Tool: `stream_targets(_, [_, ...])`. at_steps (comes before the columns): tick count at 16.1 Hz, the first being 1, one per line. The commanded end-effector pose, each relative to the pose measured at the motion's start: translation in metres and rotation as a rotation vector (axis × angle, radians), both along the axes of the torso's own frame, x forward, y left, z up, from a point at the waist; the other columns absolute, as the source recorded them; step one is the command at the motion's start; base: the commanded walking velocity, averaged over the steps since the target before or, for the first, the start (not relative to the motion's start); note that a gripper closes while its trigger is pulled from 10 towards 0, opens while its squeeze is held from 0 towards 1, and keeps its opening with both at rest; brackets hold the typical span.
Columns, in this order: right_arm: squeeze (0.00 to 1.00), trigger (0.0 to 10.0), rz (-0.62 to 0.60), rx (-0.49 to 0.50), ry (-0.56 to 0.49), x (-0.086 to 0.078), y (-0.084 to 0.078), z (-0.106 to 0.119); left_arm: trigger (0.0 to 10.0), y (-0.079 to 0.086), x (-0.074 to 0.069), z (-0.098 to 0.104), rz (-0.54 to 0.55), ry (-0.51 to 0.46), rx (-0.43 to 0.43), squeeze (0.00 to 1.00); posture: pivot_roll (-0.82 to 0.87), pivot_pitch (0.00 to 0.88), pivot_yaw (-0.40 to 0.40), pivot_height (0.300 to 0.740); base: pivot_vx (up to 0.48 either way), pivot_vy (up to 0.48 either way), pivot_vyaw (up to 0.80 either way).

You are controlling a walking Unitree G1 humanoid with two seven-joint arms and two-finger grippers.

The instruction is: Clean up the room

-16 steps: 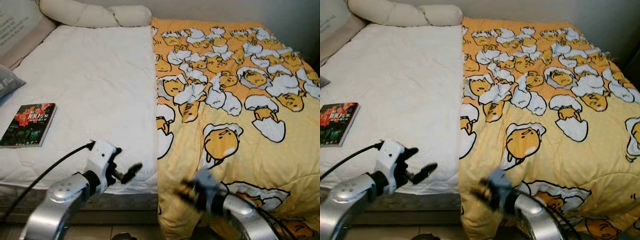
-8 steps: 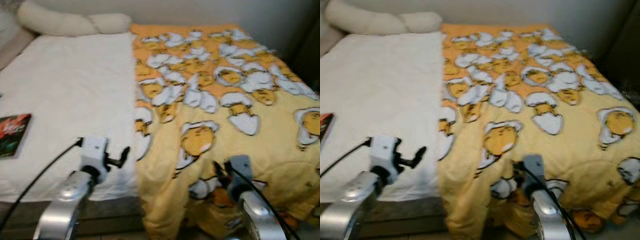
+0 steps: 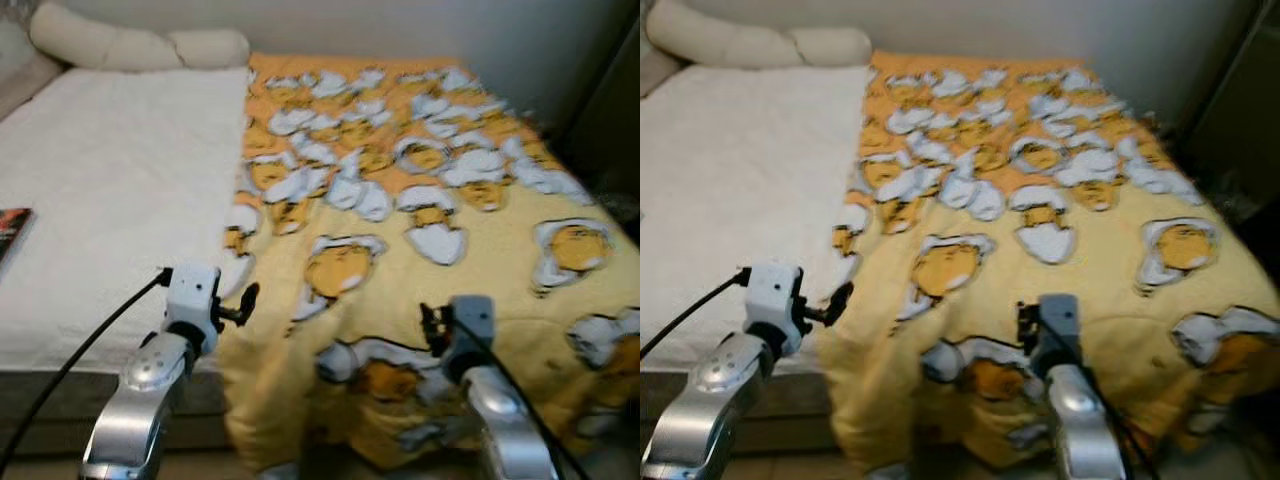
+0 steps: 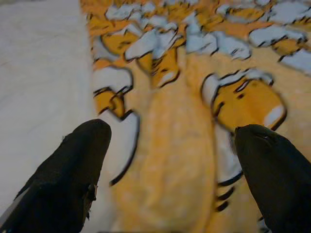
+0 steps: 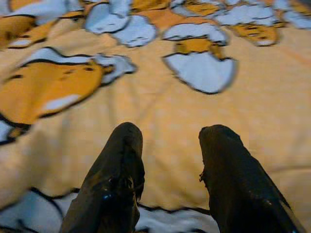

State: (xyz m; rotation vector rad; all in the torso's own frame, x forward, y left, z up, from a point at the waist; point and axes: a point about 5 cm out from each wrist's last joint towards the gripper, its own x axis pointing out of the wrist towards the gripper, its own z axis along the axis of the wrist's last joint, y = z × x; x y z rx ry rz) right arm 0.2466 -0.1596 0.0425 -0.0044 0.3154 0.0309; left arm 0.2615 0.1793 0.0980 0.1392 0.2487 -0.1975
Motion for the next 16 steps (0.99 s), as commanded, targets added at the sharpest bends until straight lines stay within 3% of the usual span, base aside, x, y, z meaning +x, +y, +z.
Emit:
stream_targets(1, [0.0,10.0,0.011,0.026,-0.015,0.003,0.007,0.003,10.0,0.008,0.002,-0.001,0.042,-0.001,0.023,0.39,0.02,0.0,-0.022,0.74,0.0,-0.42,0.0])
stream_targets(4, [0.0,10.0,-0.006,0.048,-0.025,0.008,0.005,0.001,10.0,0.008,0.008,0.001,0.011,-0.017,0.071,0.39,0.02,0.0,-0.018,0.74,0.0,-0.402,0.0])
stream_targets(8, [0.0,10.0,-0.037,0.09,-0.024,0.015,0.003,0.0,10.0,0.01,0.017,0.005,0.027,-0.045,0.054,0.39,0.04,0.0,-0.031,0.74,0.0,-0.368,0.0])
stream_targets(16, [0.0,10.0,-0.05,0.114,-0.031,0.019,0.005,-0.002,10.0,0.012,0.021,0.008,0.03,-0.061,0.048,0.38,0.05,0.0,-0.032,0.74,0.0,-0.314,0.0])
